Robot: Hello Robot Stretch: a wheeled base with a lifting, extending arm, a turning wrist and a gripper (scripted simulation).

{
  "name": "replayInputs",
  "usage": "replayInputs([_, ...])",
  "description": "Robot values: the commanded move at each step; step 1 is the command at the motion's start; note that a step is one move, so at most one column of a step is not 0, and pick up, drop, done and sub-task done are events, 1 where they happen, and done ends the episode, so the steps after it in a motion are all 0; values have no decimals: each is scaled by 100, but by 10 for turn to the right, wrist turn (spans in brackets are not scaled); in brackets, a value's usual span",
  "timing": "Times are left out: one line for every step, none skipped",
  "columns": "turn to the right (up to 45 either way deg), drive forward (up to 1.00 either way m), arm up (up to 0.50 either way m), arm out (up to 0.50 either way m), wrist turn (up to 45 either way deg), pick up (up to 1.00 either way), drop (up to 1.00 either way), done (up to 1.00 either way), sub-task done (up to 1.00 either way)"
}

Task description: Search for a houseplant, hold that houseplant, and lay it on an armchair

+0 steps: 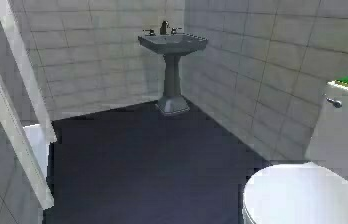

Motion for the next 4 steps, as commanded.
replayInputs([450,0,0,0,0,0,0,0,0])
replayInputs([180,0,0,0,0,0,0,0,0])
replayInputs([0,5,0,0,0,0,0,0,0])
replayInputs([-450,0,0,0,0,0,0,0,0])
